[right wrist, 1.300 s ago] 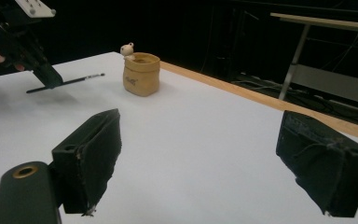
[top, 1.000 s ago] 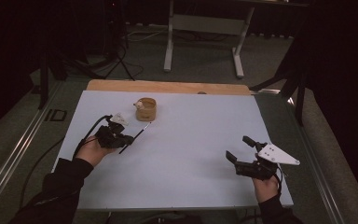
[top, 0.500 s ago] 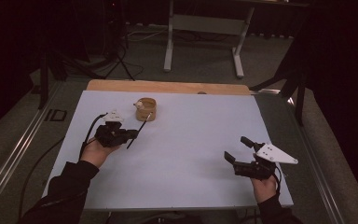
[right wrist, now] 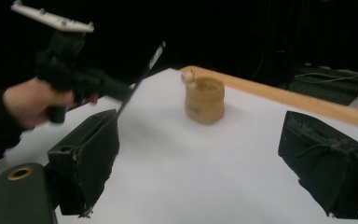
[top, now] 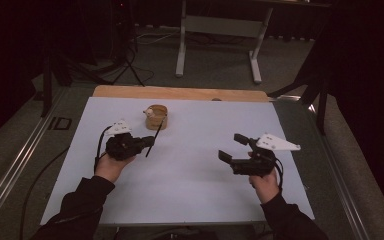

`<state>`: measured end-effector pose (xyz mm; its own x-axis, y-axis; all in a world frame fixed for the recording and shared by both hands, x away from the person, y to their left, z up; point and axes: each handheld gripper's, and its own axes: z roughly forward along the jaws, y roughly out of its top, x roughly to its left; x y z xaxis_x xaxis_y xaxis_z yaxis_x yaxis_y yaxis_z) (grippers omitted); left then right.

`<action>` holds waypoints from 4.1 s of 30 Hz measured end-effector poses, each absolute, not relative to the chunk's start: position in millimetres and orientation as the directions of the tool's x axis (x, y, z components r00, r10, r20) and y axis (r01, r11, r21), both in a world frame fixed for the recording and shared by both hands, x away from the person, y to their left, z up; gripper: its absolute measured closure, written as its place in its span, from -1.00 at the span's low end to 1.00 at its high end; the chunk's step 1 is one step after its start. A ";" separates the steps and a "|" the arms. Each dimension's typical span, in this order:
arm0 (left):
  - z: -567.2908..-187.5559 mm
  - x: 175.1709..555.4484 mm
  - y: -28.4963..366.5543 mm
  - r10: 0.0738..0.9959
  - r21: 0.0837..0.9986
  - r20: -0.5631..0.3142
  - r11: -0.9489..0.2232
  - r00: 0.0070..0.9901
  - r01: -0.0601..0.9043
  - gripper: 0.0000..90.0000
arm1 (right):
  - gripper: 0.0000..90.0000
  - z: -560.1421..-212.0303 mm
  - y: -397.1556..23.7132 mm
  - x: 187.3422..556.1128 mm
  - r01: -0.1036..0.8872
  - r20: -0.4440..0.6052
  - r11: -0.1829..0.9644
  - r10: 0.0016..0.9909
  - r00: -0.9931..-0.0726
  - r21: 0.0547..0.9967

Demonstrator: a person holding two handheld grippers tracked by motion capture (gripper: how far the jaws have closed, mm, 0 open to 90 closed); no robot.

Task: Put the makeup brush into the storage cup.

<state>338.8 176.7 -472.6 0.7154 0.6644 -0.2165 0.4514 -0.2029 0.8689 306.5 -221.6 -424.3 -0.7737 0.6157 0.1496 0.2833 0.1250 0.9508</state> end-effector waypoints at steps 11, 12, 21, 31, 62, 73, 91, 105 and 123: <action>-480.7 336.5 175.7 0.578 0.892 -0.339 -0.052 0.742 0.448 0.92 | -0.68 -418.7 -157.5 342.4 0.370 0.298 0.043 0.509 -0.807 0.928; -481.7 336.4 176.1 0.566 0.891 -0.353 -0.039 0.745 0.452 0.92 | -0.65 -419.3 -153.4 345.8 0.383 0.315 0.032 0.509 -0.801 0.923; -490.1 334.3 178.1 0.549 0.887 -0.382 -0.009 0.744 0.462 0.92 | -0.51 -430.9 -130.6 366.3 0.450 0.386 0.003 0.510 -0.769 0.893; -492.8 333.4 172.7 0.546 0.893 -0.353 -0.045 0.760 0.448 0.92 | -0.17 -440.8 -110.6 373.4 0.541 0.473 -0.008 0.497 -0.728 0.841; -488.0 332.5 162.2 0.526 0.886 -0.308 -0.144 0.793 0.440 0.63 | 0.90 -445.8 -84.2 379.5 0.600 0.530 0.032 0.433 -0.729 0.799; -475.1 324.3 175.2 0.590 0.878 -0.287 -0.153 0.755 0.453 0.12 | 0.90 -423.6 -83.1 379.1 0.494 0.410 0.097 0.433 -0.802 0.864; -488.3 308.2 204.0 0.623 0.872 -0.289 -0.142 0.727 0.469 -0.99 | 0.90 -397.2 -84.4 401.4 0.391 0.295 0.118 0.471 -0.831 0.913; -506.2 299.8 215.0 0.654 0.895 -0.251 -0.123 0.713 0.428 -0.99 | 0.90 -379.6 -81.3 428.1 0.355 0.249 0.125 0.503 -0.828 0.927; -507.3 294.7 216.1 0.648 0.922 -0.217 -0.110 0.730 0.371 -0.99 | 0.90 -364.0 -57.7 469.2 0.314 0.213 0.117 0.516 -0.830 0.942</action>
